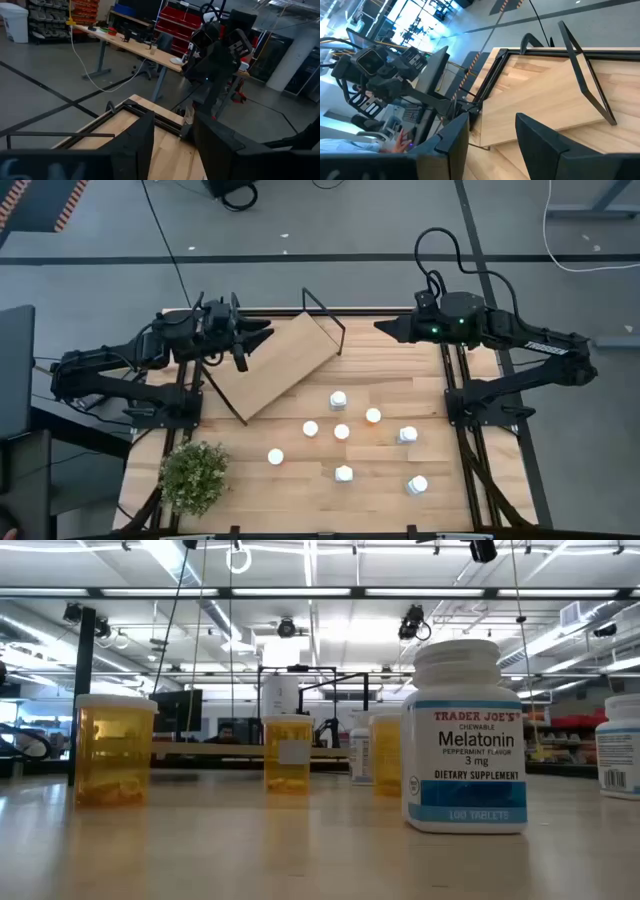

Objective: Pick and place medicine bottles onto shelf by color

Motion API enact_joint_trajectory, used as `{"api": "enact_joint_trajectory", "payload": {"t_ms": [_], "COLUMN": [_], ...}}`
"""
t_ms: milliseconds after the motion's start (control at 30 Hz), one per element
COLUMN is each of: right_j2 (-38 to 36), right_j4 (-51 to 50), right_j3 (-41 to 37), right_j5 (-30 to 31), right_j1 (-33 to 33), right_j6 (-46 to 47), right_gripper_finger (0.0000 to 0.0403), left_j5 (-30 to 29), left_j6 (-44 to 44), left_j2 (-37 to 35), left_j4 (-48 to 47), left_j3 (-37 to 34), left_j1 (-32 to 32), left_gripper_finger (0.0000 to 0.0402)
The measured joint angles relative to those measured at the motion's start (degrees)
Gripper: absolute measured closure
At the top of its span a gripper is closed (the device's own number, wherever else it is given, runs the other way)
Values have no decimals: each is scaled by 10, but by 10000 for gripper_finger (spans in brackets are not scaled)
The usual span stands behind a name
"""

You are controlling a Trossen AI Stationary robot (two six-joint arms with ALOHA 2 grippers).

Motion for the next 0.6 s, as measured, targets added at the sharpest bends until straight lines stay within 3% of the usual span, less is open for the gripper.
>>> {"api": "enact_joint_trajectory", "payload": {"t_ms": [600], "right_j2": [0], "right_j4": [0], "right_j3": [0], "right_j5": [0], "right_j1": [0], "right_j6": [-15], "right_gripper_finger": [234], "left_j5": [0], "left_j6": [0], "left_j2": [0], "left_j4": [0], "left_j3": [0], "left_j1": [0], "left_gripper_finger": [253]}}
